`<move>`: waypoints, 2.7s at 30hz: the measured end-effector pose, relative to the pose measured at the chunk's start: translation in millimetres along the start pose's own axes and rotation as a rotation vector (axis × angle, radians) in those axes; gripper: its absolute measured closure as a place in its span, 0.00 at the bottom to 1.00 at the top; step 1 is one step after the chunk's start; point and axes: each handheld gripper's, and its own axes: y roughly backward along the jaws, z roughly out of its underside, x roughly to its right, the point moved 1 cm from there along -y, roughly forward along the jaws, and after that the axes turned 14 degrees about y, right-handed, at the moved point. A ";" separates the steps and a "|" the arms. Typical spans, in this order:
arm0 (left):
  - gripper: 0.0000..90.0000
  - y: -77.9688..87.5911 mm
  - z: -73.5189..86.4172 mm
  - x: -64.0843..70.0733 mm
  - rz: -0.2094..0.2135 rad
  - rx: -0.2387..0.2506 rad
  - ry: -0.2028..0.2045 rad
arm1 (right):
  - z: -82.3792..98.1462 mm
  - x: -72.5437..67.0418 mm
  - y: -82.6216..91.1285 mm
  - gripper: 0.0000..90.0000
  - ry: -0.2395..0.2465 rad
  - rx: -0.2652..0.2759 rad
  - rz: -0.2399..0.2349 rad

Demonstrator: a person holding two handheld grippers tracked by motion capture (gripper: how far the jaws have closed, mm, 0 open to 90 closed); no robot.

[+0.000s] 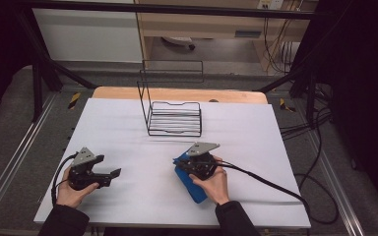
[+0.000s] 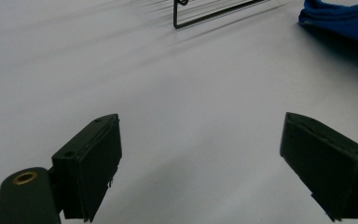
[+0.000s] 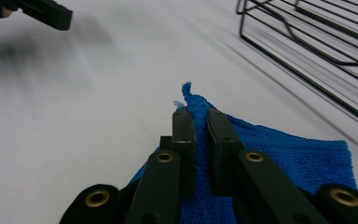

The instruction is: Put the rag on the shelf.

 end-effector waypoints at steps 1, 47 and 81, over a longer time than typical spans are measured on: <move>0.14 0.2 -0.1 -0.2 0.000 0.000 0.000 | -2.5 -3.2 -3.6 0.93 0.014 0.002 -0.016; 0.12 -3.8 0.0 0.6 -0.006 -0.017 0.003 | 80.8 32.3 45.4 0.72 -0.315 -0.141 0.192; 0.12 -3.3 1.9 2.5 -0.002 -0.023 0.003 | 58.2 70.2 26.4 0.96 -0.227 -0.142 0.176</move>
